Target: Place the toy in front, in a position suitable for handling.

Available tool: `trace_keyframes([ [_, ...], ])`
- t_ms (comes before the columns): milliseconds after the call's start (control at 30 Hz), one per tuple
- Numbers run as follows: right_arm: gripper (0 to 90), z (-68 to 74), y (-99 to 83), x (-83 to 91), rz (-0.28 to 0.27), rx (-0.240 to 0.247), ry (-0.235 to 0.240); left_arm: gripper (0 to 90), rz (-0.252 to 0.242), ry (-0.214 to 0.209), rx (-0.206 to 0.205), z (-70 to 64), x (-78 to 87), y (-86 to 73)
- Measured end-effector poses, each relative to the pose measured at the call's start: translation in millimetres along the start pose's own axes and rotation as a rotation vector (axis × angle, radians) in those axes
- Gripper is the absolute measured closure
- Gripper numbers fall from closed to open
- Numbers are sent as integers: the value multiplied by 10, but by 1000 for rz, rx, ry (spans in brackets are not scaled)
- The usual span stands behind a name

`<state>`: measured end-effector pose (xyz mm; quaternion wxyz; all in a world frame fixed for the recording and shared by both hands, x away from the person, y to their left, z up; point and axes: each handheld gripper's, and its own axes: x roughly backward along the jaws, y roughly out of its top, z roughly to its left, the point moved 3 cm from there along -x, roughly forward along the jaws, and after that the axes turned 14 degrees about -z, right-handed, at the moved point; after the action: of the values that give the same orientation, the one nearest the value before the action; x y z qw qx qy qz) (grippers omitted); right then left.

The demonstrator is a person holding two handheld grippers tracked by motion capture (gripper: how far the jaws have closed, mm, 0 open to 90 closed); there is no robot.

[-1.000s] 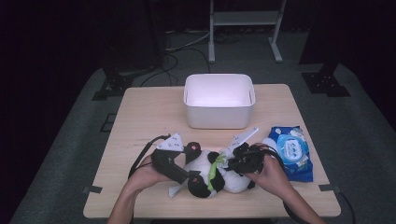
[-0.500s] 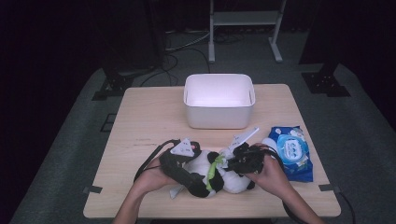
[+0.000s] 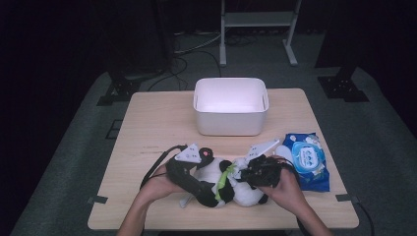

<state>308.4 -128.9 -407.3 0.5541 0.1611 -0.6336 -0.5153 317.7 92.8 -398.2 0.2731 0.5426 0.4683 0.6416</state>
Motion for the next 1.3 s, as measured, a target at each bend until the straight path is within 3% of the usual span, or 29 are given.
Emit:
trace_keyframes([
  [100, 817, 0, 11, -6, 0, 5, -6, 97, -16, 0, 0, 41, -23, 34],
  [233, 809, 10, 46, 12, -6, 38, -33, 95, 43, 26, -37, 52, -98, -17],
  [433, 813, 57, 119, 151, -23, 76, -58, 97, 23, 15, 21, 72, -65, -109],
  [600, 814, 39, 96, 327, -35, 73, -81, 98, 14, 13, 33, 84, -51, -131],
  [800, 814, -103, -29, 587, -19, 10, -104, 98, 10, 14, 30, 86, -43, -139],
  [867, 814, -181, -70, 656, 0, -5, -128, 98, 6, 12, 36, 90, -41, -145],
  [933, 814, -273, -130, 699, 15, -41, -121, 98, 5, 12, 35, 91, -37, -147],
  [1100, 814, -437, -294, 678, 95, -72, -145, 98, 3, 11, 37, 93, -35, -149],
  [1200, 813, -465, -337, 655, 103, -92, -126, 98, 1, 9, 38, 95, -36, -150],
  [1300, 814, -419, -300, 660, 98, -75, -103, 98, 0, 8, 40, 98, -36, -152],
])
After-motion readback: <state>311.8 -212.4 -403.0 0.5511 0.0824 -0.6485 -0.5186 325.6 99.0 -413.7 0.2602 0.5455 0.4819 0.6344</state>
